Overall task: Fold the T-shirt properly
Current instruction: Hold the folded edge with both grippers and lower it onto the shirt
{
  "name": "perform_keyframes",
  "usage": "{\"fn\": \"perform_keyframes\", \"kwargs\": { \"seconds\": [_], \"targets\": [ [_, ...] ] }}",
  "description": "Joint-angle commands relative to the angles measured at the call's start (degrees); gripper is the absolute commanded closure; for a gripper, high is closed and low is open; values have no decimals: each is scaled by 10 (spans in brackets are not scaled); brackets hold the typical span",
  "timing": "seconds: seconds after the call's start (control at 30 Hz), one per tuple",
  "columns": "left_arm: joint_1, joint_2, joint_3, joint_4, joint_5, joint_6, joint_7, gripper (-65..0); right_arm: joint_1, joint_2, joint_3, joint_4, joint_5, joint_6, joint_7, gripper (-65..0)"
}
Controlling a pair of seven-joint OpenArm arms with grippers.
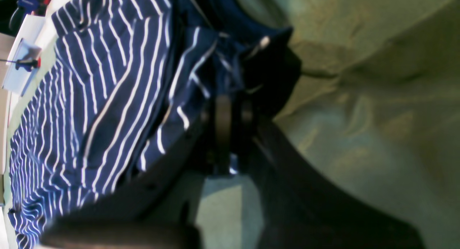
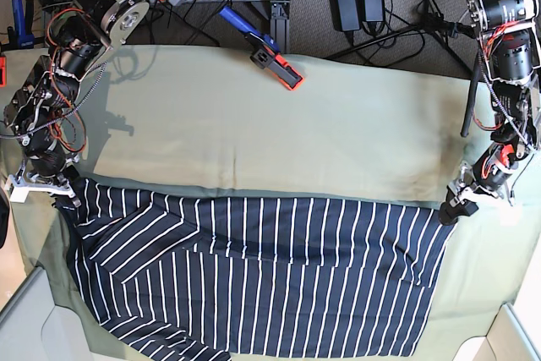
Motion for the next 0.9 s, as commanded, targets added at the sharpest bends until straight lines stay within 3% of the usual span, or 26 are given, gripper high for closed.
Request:
{"fn": "perform_keyframes", "kwargs": {
  "seconds": [0.0,0.27,0.4,0.57,0.67,0.8,0.87],
  "targets": [
    [-23,-7,-3,8,-4,4,-12,-380,13,9,-1,9,10,3,8,0],
    [-49,14,-3,8,20,16,1,-378,13,9,-2,9,11,3,0,0],
    [-49,24,-3,8,49,62,0,-364,13,9,-2,9,11,3,-3,0],
    [-49,28,-3,8,69,69,0,-349,13,9,-2,9,12,3,-3,0],
    [-49,28,-3,8,91,87,-3,-253,13,9,-2,9,12,3,-3,0],
    [-49,27,-3,8,125,77,-4,-23,13,9,-2,9,12,3,-3,0],
    [-49,27,-3,8,148,53,-4,0,13,9,-2,9,12,3,-3,0]
  ]
}}
